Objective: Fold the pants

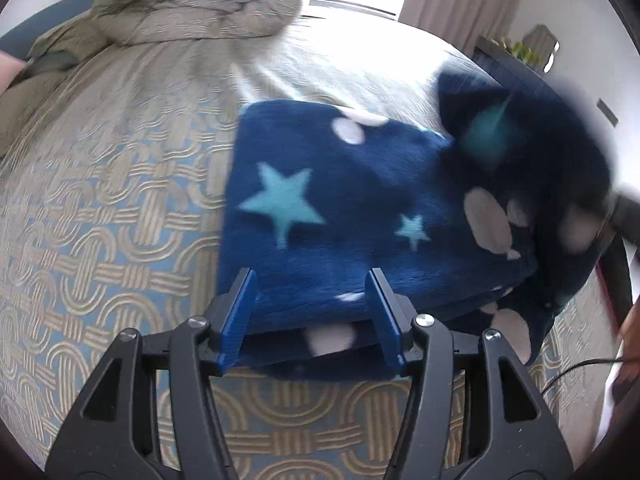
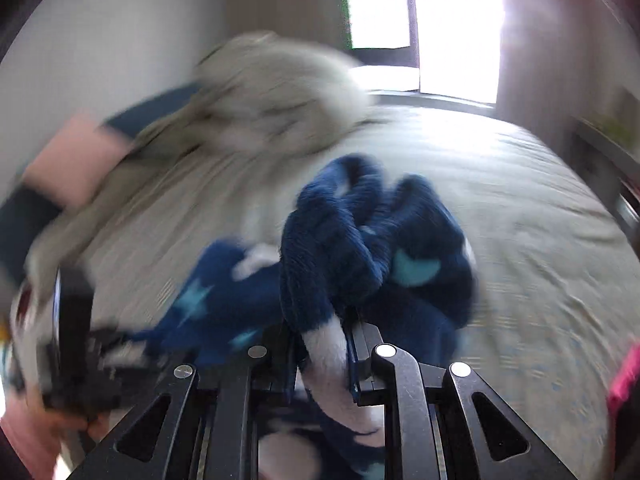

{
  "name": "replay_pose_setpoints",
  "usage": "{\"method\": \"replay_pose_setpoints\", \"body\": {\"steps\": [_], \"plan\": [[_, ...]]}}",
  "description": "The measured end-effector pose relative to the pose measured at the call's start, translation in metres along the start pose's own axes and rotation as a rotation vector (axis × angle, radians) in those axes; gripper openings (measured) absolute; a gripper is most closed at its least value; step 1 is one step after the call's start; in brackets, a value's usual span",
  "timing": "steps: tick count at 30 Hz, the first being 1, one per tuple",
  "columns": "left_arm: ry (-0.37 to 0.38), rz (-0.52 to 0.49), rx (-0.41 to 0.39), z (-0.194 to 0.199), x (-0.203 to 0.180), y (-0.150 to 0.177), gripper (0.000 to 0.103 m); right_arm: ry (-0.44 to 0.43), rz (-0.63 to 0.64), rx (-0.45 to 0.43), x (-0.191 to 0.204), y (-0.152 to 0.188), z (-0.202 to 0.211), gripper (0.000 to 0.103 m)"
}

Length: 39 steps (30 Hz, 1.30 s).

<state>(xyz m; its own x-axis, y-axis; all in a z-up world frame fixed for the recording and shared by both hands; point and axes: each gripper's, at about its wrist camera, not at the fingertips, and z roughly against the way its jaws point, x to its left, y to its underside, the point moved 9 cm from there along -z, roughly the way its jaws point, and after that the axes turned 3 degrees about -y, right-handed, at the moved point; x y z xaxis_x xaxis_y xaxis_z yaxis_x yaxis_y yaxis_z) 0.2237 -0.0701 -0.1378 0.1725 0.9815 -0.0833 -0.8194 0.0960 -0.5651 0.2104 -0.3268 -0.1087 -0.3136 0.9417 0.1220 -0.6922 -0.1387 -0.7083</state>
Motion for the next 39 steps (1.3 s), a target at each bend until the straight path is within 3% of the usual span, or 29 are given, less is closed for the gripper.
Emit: {"method": "replay_pose_setpoints", "body": {"steps": [2, 4, 7, 8, 10, 12, 15, 19, 22, 28, 32, 39], "plan": [[-0.004, 0.013, -0.005, 0.002, 0.008, 0.0, 0.058, -0.069, 0.075, 0.122, 0.03, 0.024, -0.032, 0.022], [0.005, 0.018, -0.012, 0.005, 0.012, 0.001, 0.058, -0.055, 0.122, 0.214, 0.041, 0.045, -0.054, 0.025], [0.032, 0.016, -0.018, 0.007, 0.008, -0.001, 0.058, -0.054, 0.134, 0.225, 0.042, 0.054, -0.057, 0.032], [0.039, 0.016, -0.019, 0.008, 0.007, 0.0, 0.058, -0.092, 0.111, 0.226, 0.041, 0.053, -0.053, 0.035], [0.055, 0.014, -0.018, 0.007, 0.001, -0.002, 0.058, -0.157, 0.068, 0.228, 0.036, 0.053, -0.045, 0.052], [0.081, 0.014, -0.017, 0.007, -0.007, -0.004, 0.058, -0.193, 0.035, 0.218, 0.031, 0.055, -0.033, 0.056], [0.136, 0.016, -0.015, 0.011, -0.022, -0.007, 0.058, -0.151, 0.029, 0.204, 0.026, 0.055, -0.021, 0.057], [0.201, 0.011, -0.028, 0.021, -0.043, -0.012, 0.077, -0.114, -0.021, 0.188, 0.005, 0.06, -0.009, 0.057], [0.24, -0.019, -0.02, 0.021, -0.06, -0.014, 0.08, -0.079, -0.087, 0.173, -0.016, 0.061, -0.004, 0.057], [0.238, -0.076, 0.065, -0.003, -0.09, -0.01, 0.081, -0.012, -0.189, 0.17, -0.048, 0.072, 0.005, 0.058], [0.226, -0.078, 0.097, -0.015, -0.103, -0.011, 0.081, 0.067, -0.187, 0.168, -0.061, 0.077, 0.011, 0.058], [0.235, -0.046, 0.116, -0.021, -0.109, -0.015, 0.08, 0.073, -0.233, 0.165, -0.08, 0.089, 0.021, 0.059]]}}
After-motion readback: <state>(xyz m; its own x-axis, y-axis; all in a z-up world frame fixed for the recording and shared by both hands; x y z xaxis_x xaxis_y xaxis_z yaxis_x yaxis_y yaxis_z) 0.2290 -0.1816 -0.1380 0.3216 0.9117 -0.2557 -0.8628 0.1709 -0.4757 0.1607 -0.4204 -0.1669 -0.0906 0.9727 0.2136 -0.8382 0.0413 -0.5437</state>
